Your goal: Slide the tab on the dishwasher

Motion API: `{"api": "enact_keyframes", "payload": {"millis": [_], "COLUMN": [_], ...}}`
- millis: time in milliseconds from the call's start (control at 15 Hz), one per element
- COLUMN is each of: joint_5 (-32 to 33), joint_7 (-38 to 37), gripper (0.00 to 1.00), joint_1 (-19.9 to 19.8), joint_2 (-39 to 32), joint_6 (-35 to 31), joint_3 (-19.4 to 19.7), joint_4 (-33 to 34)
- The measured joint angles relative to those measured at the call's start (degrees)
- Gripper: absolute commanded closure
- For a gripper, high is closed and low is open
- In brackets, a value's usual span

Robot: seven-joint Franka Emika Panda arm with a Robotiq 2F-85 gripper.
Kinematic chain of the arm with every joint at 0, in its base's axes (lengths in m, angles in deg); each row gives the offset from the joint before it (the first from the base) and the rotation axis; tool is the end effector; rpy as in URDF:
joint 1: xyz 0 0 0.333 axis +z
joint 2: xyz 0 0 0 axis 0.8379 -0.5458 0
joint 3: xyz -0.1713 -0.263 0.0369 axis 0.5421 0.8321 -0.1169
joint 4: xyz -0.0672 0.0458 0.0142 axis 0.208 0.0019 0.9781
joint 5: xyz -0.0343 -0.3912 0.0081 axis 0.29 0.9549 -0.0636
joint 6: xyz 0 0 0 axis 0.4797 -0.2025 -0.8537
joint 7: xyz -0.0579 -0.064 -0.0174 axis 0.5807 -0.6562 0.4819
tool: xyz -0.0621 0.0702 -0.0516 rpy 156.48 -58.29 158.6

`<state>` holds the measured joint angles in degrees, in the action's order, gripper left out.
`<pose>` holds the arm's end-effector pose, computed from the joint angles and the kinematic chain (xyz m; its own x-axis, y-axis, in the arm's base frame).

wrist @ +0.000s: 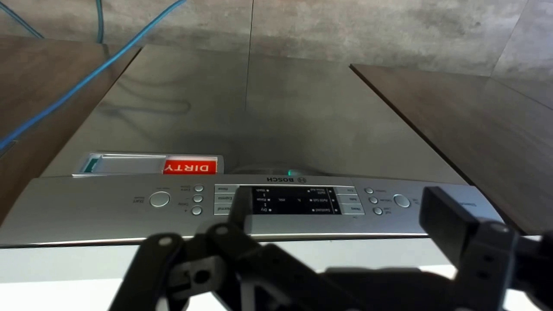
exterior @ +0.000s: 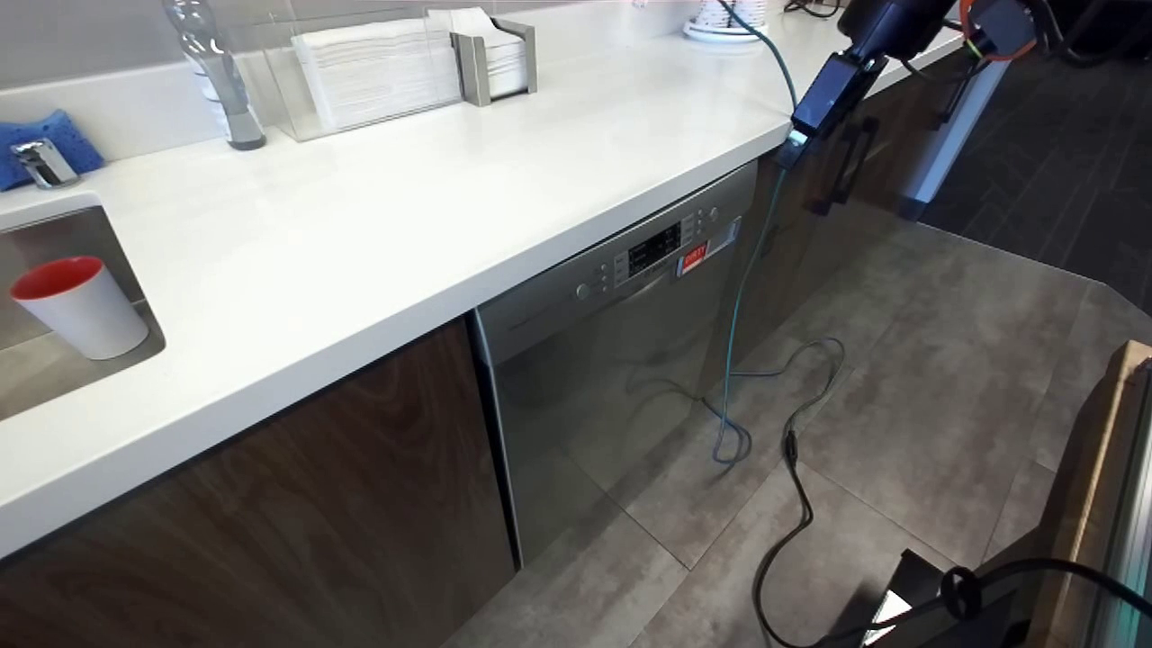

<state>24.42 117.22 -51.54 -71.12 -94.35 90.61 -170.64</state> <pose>0.4212 -0.0471 0.3198 0.9576 0.1038 0.2686 0.1389 -0.9836 -0.1149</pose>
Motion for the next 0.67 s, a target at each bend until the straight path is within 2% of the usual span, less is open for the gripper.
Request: {"api": "enact_keyframes", "payload": {"millis": [267,667], "joint_5": [-1.0,-12.6], "joint_7": [0.5,12.9], "gripper": [0.00,0.00], "joint_1": [0.1,0.3], "joint_2": [-0.5,-8.4], "joint_6": [0.0,-1.8], "joint_3": [0.5,5.1], "joint_4": [-0.1,0.4]}}
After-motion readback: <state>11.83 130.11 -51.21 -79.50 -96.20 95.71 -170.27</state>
